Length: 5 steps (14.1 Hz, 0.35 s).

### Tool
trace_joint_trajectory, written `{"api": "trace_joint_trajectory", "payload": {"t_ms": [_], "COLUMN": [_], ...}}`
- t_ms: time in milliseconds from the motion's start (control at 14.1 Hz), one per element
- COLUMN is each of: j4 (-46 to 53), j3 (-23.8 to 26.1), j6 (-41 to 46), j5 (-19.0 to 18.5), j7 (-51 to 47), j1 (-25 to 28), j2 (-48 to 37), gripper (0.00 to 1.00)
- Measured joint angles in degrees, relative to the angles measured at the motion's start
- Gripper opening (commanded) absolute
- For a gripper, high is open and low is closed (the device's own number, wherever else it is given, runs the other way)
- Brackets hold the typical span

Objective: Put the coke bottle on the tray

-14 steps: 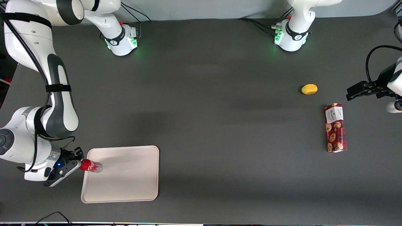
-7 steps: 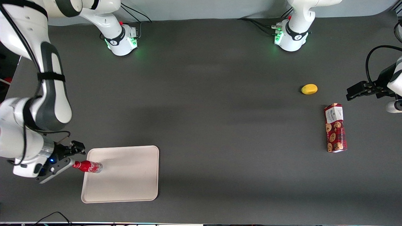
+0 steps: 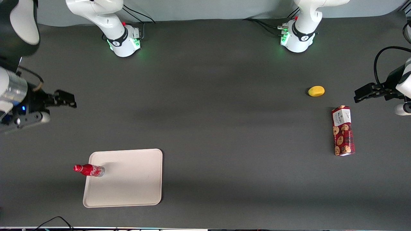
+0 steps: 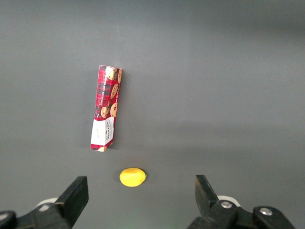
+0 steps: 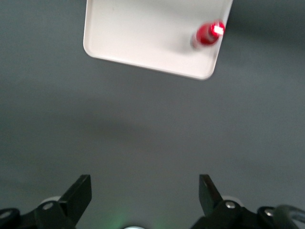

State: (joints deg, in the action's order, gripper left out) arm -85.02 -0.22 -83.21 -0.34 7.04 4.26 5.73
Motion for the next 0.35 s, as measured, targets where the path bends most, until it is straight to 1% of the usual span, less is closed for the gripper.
{"api": "trace_joint_trajectory", "payload": {"t_ms": [212, 354], "j4": [-12.54, -17.18], "j3": [-0.04, -0.05], "j6": [0.12, 0.05], "j5": [-0.05, -0.07], "j7": [-1.98, -2.96], "j1": [-0.16, -0.34], "j2": [-13.04, -18.8], "gripper": [1.0, 1.0]}}
